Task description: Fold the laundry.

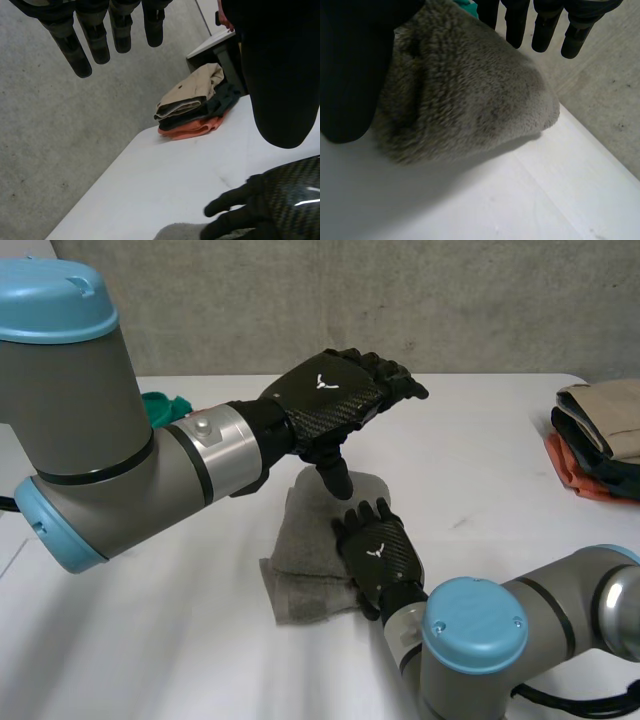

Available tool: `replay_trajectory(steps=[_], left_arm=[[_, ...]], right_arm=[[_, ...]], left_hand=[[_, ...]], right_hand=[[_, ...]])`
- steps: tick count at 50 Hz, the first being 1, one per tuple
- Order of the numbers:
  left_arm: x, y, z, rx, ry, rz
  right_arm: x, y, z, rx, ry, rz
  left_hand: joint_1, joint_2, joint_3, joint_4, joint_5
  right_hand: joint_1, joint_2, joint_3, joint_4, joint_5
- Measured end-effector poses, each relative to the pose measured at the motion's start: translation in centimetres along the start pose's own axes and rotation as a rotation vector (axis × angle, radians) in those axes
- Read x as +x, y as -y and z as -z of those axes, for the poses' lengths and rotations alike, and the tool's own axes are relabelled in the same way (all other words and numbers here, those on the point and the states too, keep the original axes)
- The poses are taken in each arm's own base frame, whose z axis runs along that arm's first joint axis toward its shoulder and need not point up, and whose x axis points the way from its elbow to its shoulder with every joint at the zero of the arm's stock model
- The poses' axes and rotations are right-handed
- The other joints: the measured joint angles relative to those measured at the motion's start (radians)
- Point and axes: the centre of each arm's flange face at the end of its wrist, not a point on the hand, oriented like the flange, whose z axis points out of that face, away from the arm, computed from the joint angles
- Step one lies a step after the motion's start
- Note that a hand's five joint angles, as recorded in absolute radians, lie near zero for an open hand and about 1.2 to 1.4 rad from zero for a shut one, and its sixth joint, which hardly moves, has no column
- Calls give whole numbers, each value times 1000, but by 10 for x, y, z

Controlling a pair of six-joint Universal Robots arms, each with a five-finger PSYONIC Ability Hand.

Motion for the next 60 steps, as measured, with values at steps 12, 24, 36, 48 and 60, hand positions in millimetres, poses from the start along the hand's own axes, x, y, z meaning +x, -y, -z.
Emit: replay_trajectory(steps=[12,24,36,48,60], left_arm=[[8,-2,-2,-7,-11,3],[8,1,-2,3,-8,-4],[-14,53,3,177,128,-75],[-26,96,16,362,206,-36],[-20,67,7,288,179,14]], right_arm=[[0,6,-24,72,-29,-5],[17,33,-36,179,-40,-27],[152,93,-70,417,-249,-47],[359,87,-71,563,-523,-89],[484,-72,-67,440,-438,-153]], left_hand=[[0,0,0,0,0],[0,0,0,0,0],[0,0,0,0,0],[0,0,0,0,0],[0,0,0,0,0]], right_hand=[[0,0,0,0,0],[796,917,922,980,838],[796,917,922,983,838],[796,917,929,987,839],[796,918,936,988,857]])
